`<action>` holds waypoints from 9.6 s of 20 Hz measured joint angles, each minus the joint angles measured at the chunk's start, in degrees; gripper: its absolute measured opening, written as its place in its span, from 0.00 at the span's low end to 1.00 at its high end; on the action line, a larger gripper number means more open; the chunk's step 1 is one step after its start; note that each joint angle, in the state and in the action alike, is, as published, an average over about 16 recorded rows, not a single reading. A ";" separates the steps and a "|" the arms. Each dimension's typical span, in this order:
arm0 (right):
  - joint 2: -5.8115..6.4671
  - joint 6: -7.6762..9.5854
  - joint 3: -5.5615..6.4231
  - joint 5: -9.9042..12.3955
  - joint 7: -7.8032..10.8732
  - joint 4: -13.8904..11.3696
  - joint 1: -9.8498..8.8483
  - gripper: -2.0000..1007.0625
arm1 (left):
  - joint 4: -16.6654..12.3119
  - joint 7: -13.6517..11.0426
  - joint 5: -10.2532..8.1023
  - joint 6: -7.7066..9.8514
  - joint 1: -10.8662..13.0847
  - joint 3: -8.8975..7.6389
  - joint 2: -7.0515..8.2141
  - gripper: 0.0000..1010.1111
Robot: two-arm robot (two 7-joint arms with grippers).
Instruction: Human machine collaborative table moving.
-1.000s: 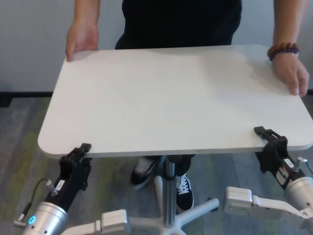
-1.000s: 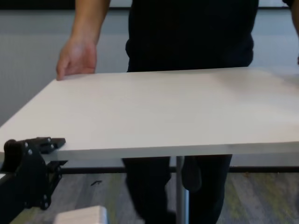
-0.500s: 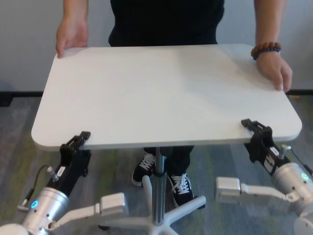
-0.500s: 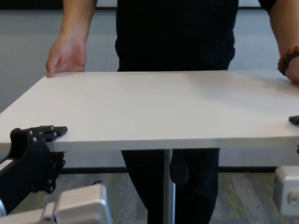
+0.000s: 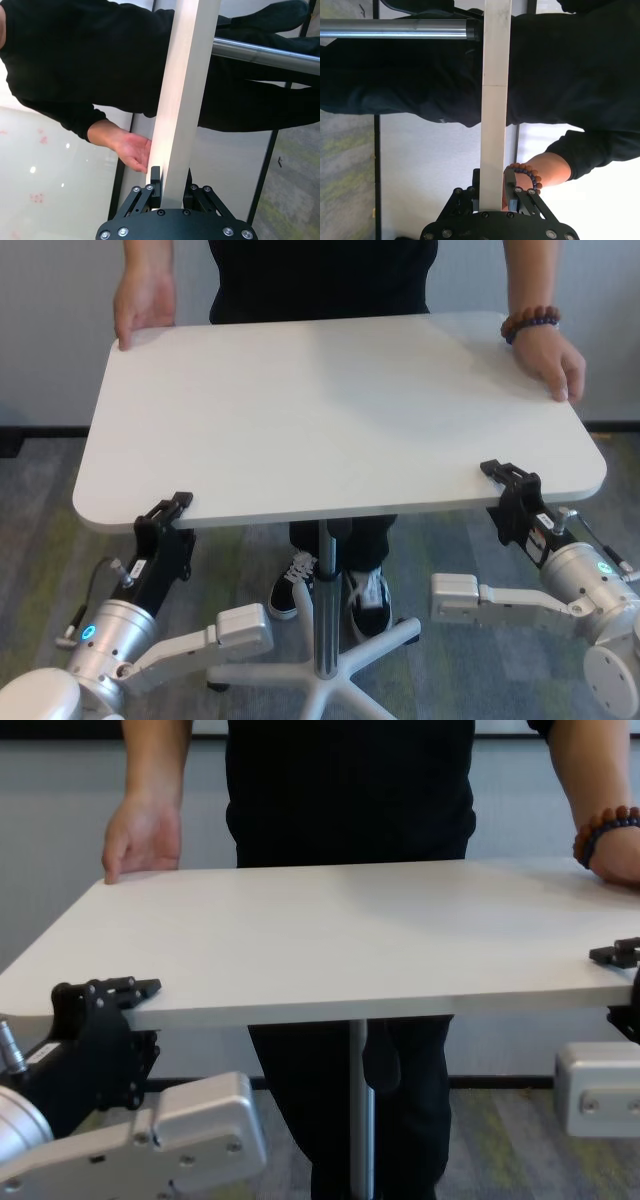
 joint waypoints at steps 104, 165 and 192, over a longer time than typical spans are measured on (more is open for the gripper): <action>-12.38 -9.45 -12.76 5.04 -18.51 50.26 24.13 0.26 | 37.87 11.70 1.94 -2.20 -23.39 11.00 -11.27 0.25; -2.10 -10.15 -6.24 14.86 -7.19 17.63 5.10 0.99 | 9.31 -6.56 -11.79 -1.70 -6.58 2.92 -0.13 0.99; -4.62 -22.52 4.14 42.43 4.48 -2.96 -6.96 0.99 | -17.75 -25.45 -41.24 -7.51 10.38 -13.35 1.93 0.99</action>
